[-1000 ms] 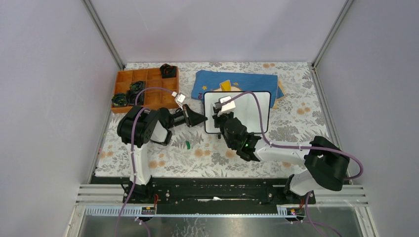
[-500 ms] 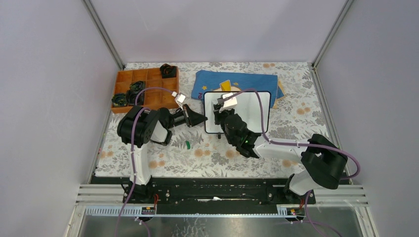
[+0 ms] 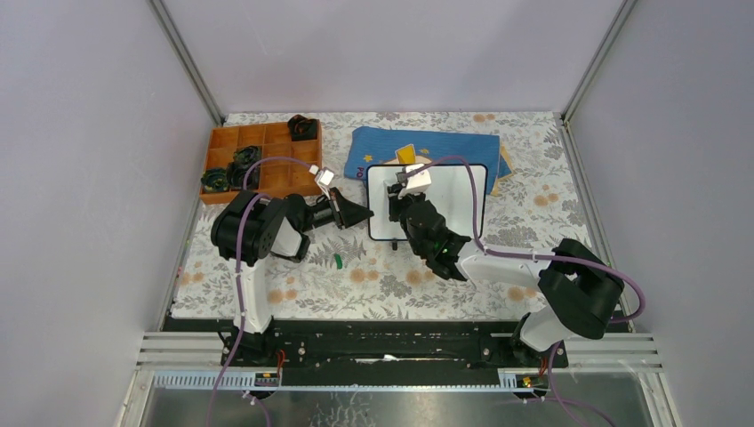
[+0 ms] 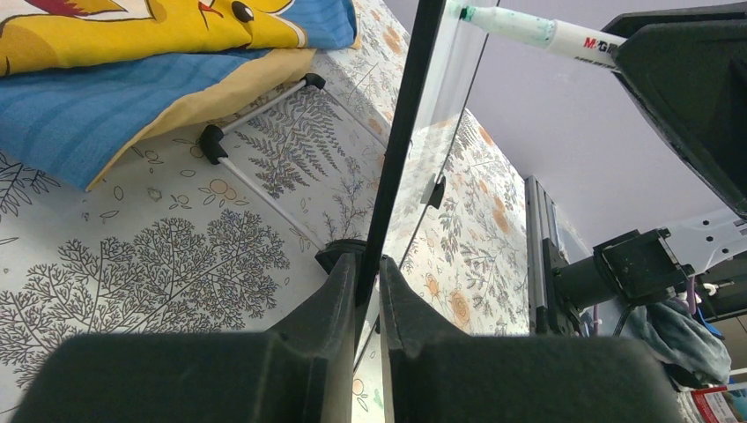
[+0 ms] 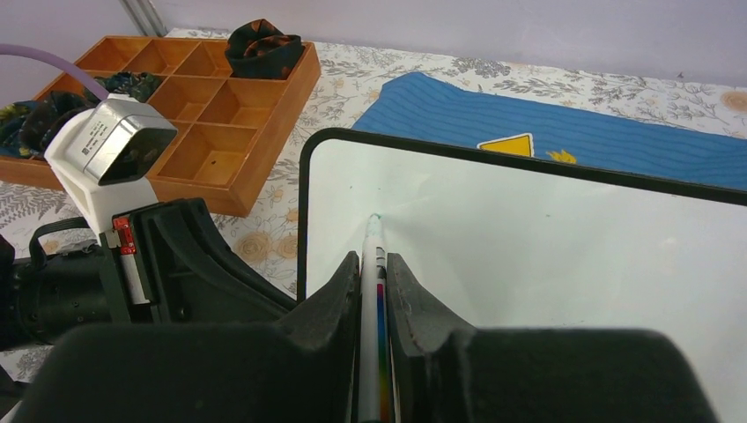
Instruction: Write a sentence on the whiteboard
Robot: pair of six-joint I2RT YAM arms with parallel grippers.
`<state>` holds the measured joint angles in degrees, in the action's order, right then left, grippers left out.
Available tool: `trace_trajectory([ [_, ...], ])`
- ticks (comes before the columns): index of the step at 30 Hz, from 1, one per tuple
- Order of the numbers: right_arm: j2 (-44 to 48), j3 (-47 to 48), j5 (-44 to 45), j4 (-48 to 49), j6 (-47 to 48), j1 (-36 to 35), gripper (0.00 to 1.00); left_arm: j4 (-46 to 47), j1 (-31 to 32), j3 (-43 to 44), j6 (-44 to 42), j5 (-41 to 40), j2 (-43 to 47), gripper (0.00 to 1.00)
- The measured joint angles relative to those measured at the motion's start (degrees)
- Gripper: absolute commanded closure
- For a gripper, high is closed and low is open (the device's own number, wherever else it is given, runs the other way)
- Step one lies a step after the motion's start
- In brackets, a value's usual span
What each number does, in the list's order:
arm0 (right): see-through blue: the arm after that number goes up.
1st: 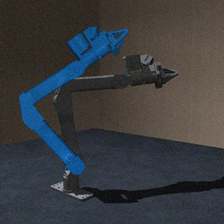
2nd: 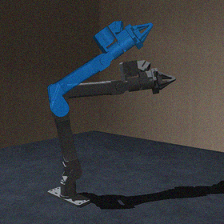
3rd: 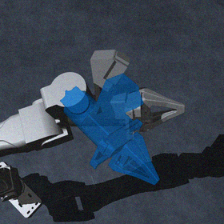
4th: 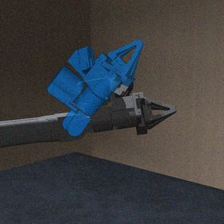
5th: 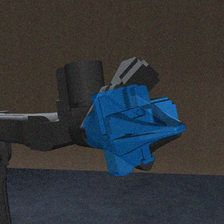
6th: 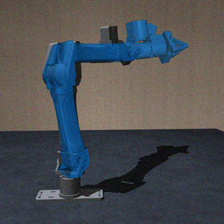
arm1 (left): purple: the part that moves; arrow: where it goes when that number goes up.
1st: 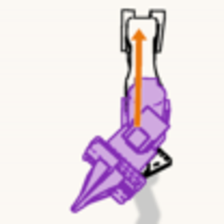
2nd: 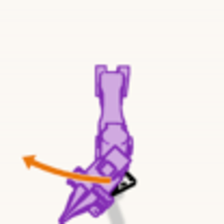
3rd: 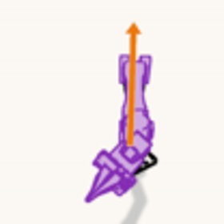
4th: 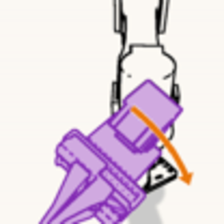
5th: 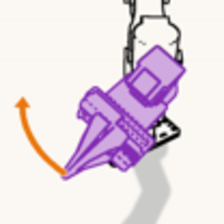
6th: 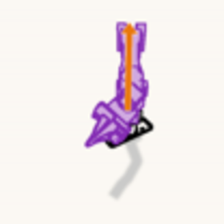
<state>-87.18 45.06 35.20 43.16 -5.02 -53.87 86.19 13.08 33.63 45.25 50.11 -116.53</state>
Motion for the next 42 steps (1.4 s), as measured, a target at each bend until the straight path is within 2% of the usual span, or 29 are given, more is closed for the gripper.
trace_trajectory([
  [15, 0.1, -1.2, -0.3, 0.0, -1.9, 0.2, 1.00, -0.2, 0.0, 0.0, -0.6, -0.2, 0.0, 1.00],
  [42, 5.7, -4.8, -0.3, -1.2, -3.2, 1.1, 1.00, -0.4, 0.1, 0.0, -1.0, -0.4, 0.2, 1.00],
])
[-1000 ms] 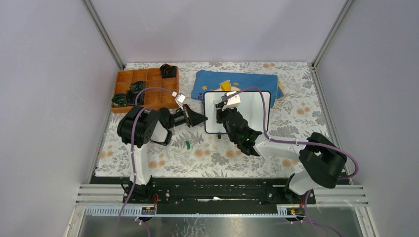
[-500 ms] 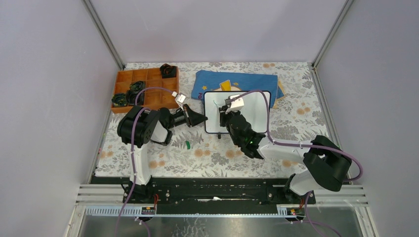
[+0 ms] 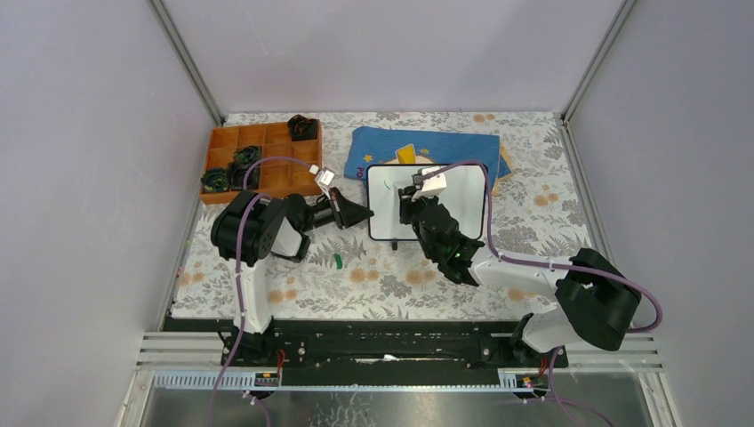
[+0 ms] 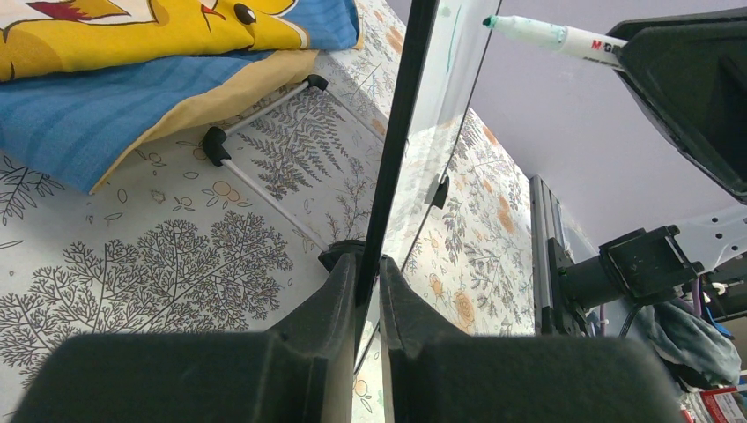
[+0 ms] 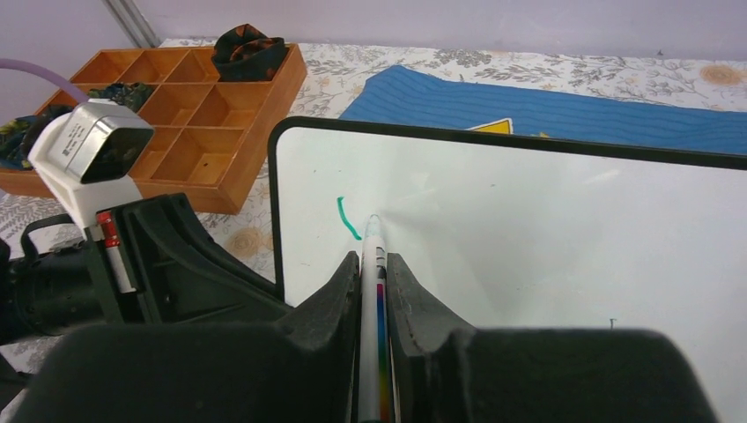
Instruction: Write a sentence on the whiteboard
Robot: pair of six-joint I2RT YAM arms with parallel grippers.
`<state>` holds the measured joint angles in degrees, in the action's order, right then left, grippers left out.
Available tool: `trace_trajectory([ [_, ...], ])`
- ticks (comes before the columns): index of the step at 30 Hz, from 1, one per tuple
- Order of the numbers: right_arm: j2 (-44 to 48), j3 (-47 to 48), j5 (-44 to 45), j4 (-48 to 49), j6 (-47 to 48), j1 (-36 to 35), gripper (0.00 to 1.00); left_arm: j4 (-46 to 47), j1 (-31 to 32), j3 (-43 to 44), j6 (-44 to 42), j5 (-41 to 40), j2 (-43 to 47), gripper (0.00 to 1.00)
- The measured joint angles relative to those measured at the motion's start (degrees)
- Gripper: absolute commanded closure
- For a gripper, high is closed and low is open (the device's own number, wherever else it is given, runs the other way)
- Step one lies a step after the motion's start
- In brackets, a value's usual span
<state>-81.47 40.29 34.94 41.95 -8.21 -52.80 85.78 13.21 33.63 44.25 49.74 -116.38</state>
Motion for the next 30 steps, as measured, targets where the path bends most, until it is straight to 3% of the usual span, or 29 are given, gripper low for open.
trace_trajectory([
  [30, -1.8, 1.2, -1.9, -0.6, -2.0, 1.2, 1.00, -0.3, 0.3, -0.2, -0.3, -0.1, 0.3, 1.00],
])
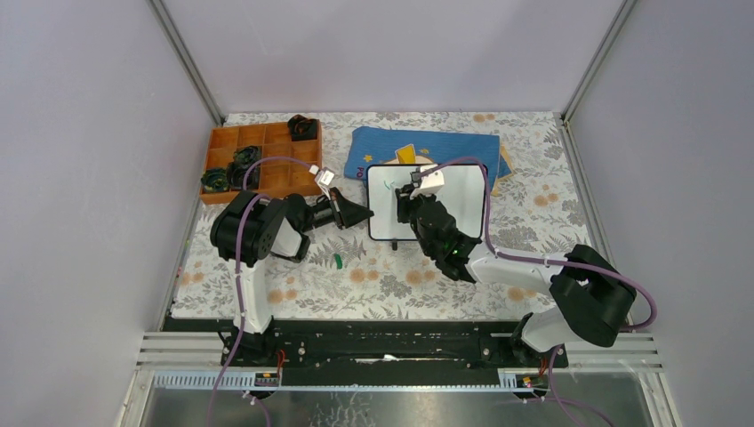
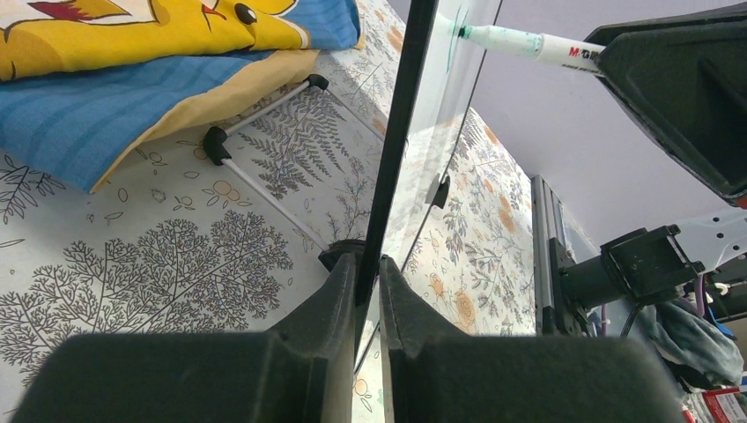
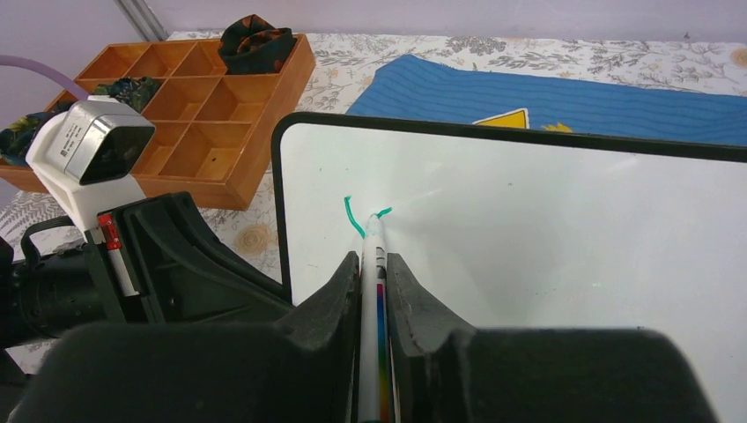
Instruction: Write a sentence on the whiteboard
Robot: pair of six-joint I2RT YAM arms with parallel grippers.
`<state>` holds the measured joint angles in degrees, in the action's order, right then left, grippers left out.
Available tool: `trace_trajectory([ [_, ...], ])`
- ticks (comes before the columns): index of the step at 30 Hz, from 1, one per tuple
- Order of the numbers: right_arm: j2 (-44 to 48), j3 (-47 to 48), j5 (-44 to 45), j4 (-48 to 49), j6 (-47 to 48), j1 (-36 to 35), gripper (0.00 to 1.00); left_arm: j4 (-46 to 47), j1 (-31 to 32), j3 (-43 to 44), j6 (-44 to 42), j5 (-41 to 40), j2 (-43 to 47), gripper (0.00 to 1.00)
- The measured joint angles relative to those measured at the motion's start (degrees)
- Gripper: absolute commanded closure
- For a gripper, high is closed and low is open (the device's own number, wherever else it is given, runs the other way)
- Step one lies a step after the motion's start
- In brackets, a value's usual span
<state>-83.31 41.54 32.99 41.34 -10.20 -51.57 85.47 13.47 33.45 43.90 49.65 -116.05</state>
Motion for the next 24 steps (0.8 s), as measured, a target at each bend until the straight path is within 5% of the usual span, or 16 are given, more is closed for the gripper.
trace_trajectory([
  [24, -1.0, -2.3, -2.8, -2.5, -3.8, -2.1, 1.00, -0.2, 0.0, -0.1, -0.4, -0.2, 0.1, 1.00],
])
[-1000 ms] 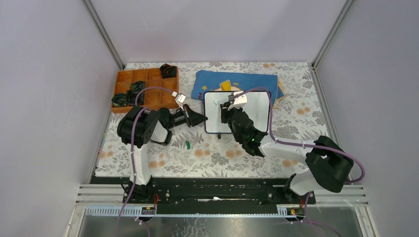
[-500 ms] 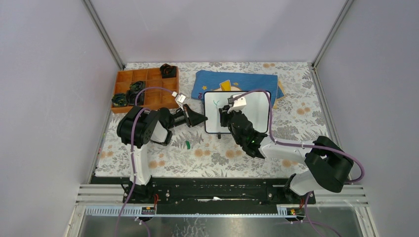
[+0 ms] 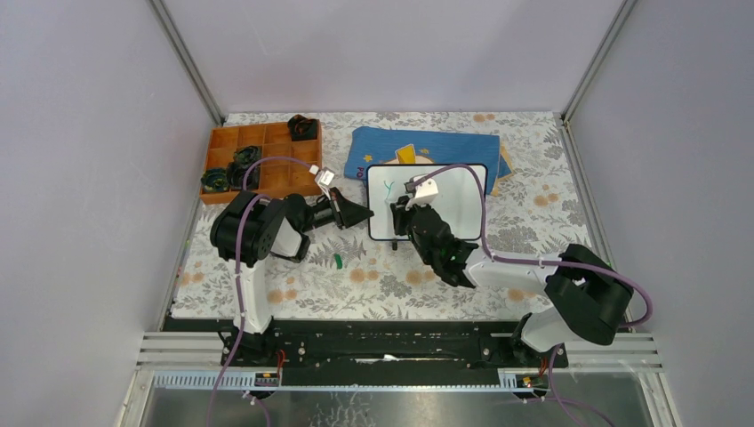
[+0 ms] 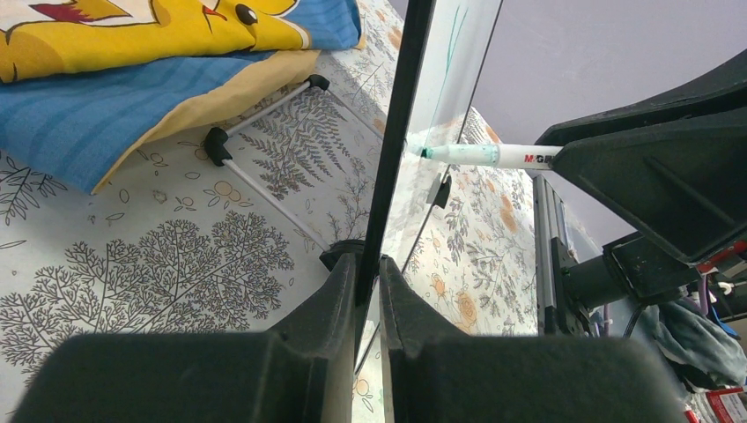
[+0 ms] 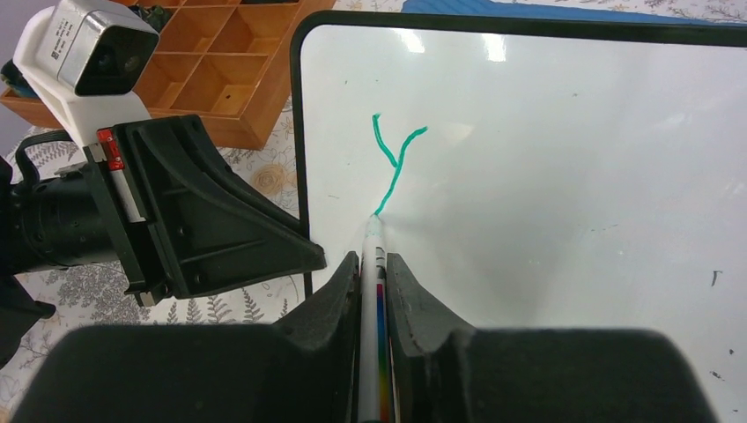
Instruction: Write a sentence on the whiteboard
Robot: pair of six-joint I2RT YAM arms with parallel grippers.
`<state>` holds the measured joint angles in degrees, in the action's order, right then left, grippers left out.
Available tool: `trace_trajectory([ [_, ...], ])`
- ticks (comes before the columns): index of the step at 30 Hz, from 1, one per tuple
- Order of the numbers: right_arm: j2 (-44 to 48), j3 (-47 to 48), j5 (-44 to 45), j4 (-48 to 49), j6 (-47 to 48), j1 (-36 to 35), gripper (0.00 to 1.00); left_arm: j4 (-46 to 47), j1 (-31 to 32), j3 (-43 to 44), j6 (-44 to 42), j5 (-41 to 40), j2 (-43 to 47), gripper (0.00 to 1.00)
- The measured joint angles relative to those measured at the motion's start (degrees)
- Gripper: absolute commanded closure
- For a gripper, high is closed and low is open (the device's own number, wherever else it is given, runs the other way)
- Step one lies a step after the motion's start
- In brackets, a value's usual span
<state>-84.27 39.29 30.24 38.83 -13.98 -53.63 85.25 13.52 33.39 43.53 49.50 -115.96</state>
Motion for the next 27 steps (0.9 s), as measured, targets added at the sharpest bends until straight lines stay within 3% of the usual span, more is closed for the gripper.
trace_trajectory([
  [12, 11.0, -1.4, 2.4, -2.9, 2.2, 0.2, 1.00, -0.4, 0.1, -0.1, -0.4, 0.0, 0.3, 1.00],
  [27, 8.4, -1.9, 3.1, -3.5, 3.2, 0.9, 1.00, -1.8, 0.3, -0.3, -1.1, -0.2, 1.2, 1.00],
])
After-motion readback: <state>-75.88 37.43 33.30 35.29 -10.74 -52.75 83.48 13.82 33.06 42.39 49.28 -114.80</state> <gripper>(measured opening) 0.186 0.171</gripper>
